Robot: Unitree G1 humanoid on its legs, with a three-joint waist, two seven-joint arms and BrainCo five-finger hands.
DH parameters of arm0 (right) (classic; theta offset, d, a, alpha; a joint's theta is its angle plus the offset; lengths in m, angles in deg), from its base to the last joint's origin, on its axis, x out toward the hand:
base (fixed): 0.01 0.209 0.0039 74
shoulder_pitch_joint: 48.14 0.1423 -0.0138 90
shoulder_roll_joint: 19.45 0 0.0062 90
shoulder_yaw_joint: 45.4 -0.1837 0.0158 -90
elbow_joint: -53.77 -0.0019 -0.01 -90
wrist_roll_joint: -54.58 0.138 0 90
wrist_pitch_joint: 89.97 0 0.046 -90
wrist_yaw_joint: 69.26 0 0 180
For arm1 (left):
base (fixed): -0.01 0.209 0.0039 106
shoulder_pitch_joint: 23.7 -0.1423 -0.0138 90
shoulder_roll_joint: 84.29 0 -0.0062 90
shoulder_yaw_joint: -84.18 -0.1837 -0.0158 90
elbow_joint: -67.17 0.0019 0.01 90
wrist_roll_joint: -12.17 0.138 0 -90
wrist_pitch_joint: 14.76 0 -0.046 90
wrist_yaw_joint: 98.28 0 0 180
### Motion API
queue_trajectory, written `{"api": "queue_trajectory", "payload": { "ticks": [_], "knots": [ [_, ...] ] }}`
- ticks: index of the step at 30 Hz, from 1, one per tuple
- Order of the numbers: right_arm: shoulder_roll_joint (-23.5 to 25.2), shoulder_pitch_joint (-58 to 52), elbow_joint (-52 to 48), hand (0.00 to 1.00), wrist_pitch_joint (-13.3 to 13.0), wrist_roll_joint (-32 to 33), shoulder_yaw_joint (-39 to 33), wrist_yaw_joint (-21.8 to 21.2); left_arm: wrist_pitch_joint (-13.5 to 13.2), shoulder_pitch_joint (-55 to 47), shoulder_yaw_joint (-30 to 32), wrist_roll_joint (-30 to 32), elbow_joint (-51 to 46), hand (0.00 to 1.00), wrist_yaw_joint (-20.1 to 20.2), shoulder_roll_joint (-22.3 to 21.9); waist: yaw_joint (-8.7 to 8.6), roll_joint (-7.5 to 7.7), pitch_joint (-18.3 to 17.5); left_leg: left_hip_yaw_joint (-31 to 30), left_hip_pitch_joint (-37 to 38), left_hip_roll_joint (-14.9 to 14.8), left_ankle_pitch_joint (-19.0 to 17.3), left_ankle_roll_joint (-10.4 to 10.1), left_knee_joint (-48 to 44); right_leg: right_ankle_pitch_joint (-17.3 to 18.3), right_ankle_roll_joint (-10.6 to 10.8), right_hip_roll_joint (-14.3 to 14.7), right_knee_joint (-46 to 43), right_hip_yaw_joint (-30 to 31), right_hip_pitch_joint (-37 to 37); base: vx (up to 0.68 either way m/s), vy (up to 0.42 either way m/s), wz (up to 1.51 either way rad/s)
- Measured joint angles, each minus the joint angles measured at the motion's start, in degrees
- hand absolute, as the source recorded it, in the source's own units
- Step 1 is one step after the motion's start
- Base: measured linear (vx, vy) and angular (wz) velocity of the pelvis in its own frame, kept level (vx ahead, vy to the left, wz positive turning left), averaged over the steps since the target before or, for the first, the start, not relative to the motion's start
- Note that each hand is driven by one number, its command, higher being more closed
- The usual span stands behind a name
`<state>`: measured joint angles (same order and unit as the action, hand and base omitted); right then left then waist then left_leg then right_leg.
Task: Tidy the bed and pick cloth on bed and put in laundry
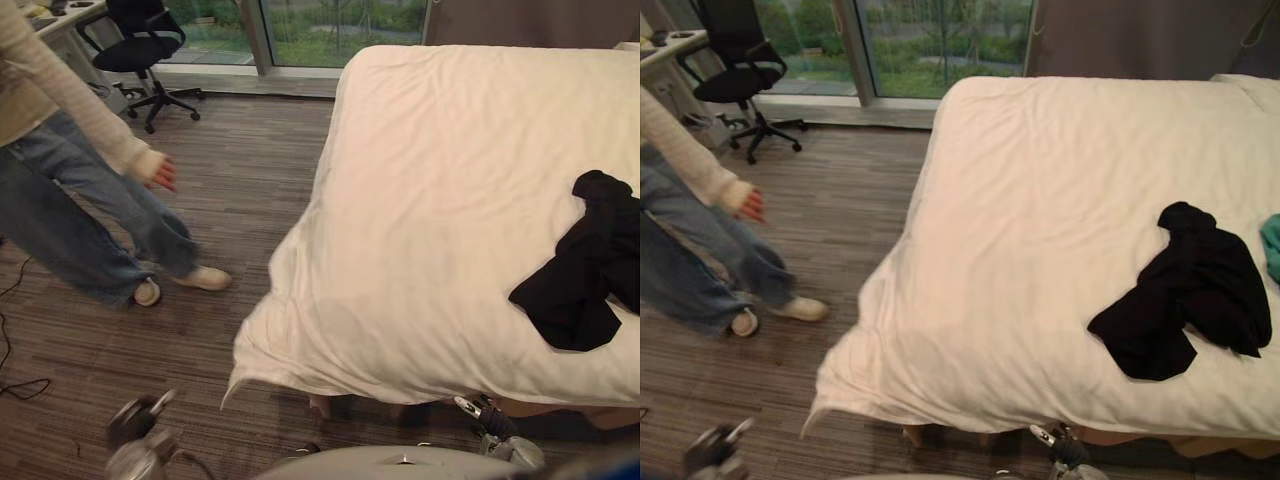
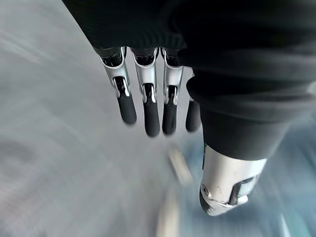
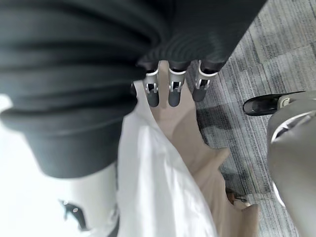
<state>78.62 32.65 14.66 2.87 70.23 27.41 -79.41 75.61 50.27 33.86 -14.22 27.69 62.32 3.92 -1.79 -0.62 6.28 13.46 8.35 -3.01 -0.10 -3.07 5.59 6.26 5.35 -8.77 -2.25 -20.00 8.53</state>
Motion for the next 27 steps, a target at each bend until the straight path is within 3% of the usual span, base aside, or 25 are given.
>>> {"api": "queue_trajectory", "payload": {
  "ticks": [3, 6, 9, 10, 11, 15, 20, 27],
  "knots": [
    [-0.3, 0.3, 3.6, 0.0, -1.2, -0.2, -3.1, -1.5, 3.8, -2.4, 8.2, -1.7, 6.9, 0.0, -1.0, -1.0, 2.27, 0.56, -0.2, -0.5, 0.1, 0.4, 0.2, 0.2, 0.2, -0.5, 0.1, -0.3, 0.9, -1.2, 0.7, -0.08, 0.01, 0.13],
    [-1.7, 0.6, 4.3, 0.0, -1.2, -0.1, -3.0, -3.4, 3.8, -4.0, 8.9, 1.9, 7.8, 0.0, 0.7, -2.3, 2.83, 0.81, -0.3, -1.5, 0.5, 0.9, 0.3, 0.4, 0.4, -0.6, 0.3, -0.7, 1.5, -1.8, 1.9, -0.07, 0.015, 0.21],
    [-2.9, 3.1, 6.0, 0.0, -1.4, -0.1, -3.0, -4.0, 0.3, -4.6, 8.0, 6.7, 8.2, 0.0, 5.8, -3.7, 2.89, 0.78, -0.5, -1.5, 0.5, 1.1, 0.3, 0.5, 0.4, -0.6, 0.4, -0.8, 1.7, -2.1, 1.9, -0.06, 0.017, 0.01],
    [-3.2, 4.5, 7.1, 0.0, -1.7, -0.1, -3.0, -4.5, -3.3, -3.8, 6.3, 7.5, 8.1, 0.0, 8.3, -4.6, 2.88, 0.74, -0.5, -1.5, 0.4, 1.1, 0.3, 0.4, 0.4, -0.8, 0.4, -0.9, 1.8, -2.4, 1.9, -0.05, 0.011, 0.0],
    [-3.3, 4.7, 7.6, 0.0, -2.0, -0.1, -3.0, -4.6, -4.6, -3.4, 4.9, 7.5, 8.1, 0.0, 9.2, -4.9, 2.87, 0.71, -0.4, -1.5, 0.3, 1.2, 0.3, 0.3, 0.4, -0.8, 0.4, -0.9, 1.9, -2.5, 1.9, -0.05, 0.013, 0.02],
    [-3.0, 5.1, 8.6, 0.0, -2.1, 0.0, -2.7, -4.3, -10.9, 1.1, -6.5, 7.3, 4.8, 0.0, 14.4, -7.4, 2.7, 0.76, -0.4, -2.1, -0.3, 1.4, 0.4, 0.4, 0.4, -1.1, 0.6, -1.1, 2.3, -3.1, 1.8, 0.0, 0.005, 0.05],
    [-1.0, 6.3, 8.6, 0.0, -1.6, 1.1, -2.2, -2.0, -12.0, 4.6, -14.7, 7.4, 0.8, 0.0, 16.6, -9.0, 2.06, 1.29, -0.4, -2.0, -0.3, 1.7, 0.7, 0.8, 0.4, -1.3, 0.8, -1.0, 2.3, -3.3, 2.1, 0.07, 0.002, 0.0],
    [-1.0, 8.9, 8.3, 0.0, -0.2, 2.1, -2.3, 0.0, -12.1, 5.5, -15.4, 2.3, -2.7, 0.0, 13.7, -8.4, 1.8, 2.04, 1.9, -0.9, 0.8, 2.0, 0.5, 0.5, 0.4, -1.5, 1.0, -1.3, 3.4, -2.9, 3.7, 0.04, 0.001, -0.01]
  ]
}}
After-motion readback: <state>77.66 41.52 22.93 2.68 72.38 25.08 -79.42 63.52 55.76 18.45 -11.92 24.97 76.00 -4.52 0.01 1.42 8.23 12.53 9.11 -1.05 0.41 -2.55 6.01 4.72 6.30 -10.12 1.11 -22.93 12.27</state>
